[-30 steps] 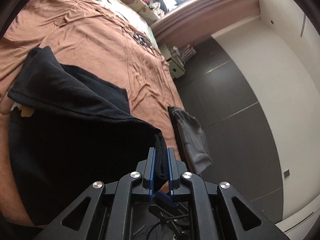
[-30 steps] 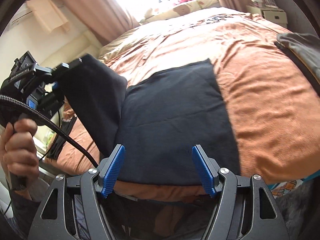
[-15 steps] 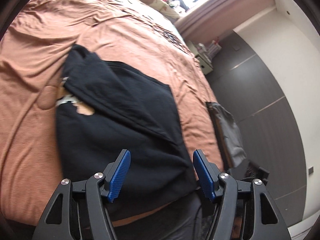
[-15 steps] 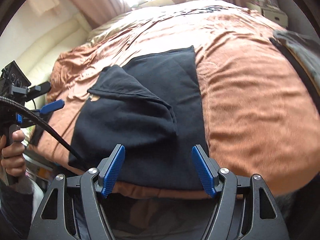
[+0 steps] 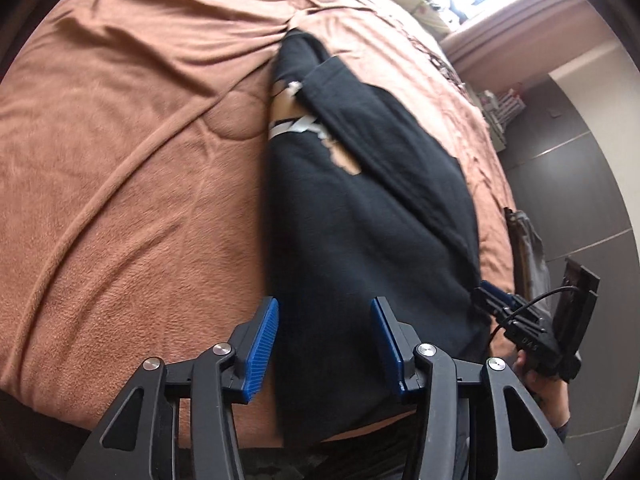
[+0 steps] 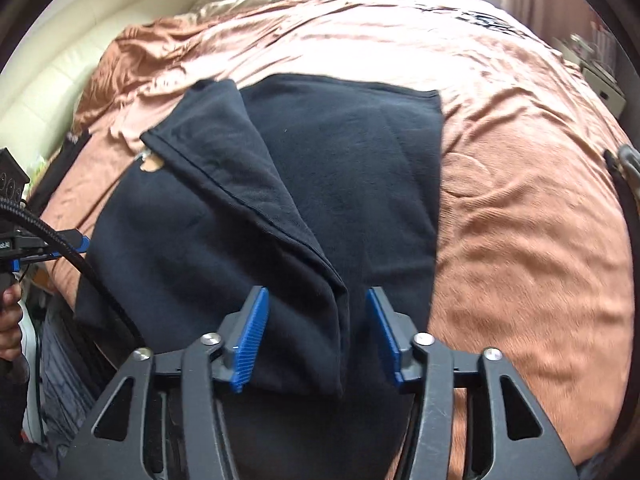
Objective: Fold small clothes
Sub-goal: 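Close the right tool on the folded edge and press it down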
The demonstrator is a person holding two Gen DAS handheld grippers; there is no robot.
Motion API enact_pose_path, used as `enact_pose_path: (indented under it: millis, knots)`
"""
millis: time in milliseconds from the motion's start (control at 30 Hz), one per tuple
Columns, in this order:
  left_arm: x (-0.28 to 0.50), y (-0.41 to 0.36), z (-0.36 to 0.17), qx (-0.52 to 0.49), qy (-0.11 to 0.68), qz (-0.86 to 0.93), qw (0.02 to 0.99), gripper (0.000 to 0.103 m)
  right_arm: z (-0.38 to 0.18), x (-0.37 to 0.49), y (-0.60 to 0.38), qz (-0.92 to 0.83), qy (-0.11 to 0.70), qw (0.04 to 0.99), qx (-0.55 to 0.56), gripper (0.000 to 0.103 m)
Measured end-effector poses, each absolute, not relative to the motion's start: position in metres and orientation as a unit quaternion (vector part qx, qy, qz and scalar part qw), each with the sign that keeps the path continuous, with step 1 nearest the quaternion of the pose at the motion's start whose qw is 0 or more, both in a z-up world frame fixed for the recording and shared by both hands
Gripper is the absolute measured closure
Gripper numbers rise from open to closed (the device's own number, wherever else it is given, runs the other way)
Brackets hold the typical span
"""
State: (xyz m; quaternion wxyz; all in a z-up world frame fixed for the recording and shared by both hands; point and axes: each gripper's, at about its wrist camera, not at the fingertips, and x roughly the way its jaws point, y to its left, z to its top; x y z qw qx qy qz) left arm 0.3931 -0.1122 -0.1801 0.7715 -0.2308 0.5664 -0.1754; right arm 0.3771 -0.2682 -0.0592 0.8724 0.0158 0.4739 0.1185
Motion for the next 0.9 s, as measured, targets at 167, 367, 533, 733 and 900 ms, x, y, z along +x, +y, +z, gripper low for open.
enact_pose_path:
  millis: [167, 367, 533, 733, 900]
  knots:
    - [0.398, -0.112, -0.193, -0.230, 0.578, -0.173, 0.764, 0.057, -0.064, 0.401, -0.259, 0.130, 0.473, 0.871, 0.003, 0.065]
    - [0.404, -0.116, -0.196, -0.221, 0.579, -0.179, 0.764, 0.060, -0.072, 0.413, -0.254, 0.155, 0.472, 0.868, -0.002, 0.082]
    - [0.408, -0.123, -0.196, -0.215, 0.580, -0.177, 0.765, 0.060, -0.067, 0.407, -0.264, 0.158, 0.462, 0.873, 0.019, 0.100]
    - [0.402, -0.124, -0.191, -0.206, 0.579, -0.178, 0.769, 0.060, -0.056, 0.385, -0.273, 0.154, 0.445, 0.881, 0.040, 0.102]
    - [0.393, -0.122, -0.188, -0.204, 0.577, -0.181, 0.770, 0.060, -0.053, 0.362, -0.282, 0.144, 0.444, 0.883, 0.050, 0.102]
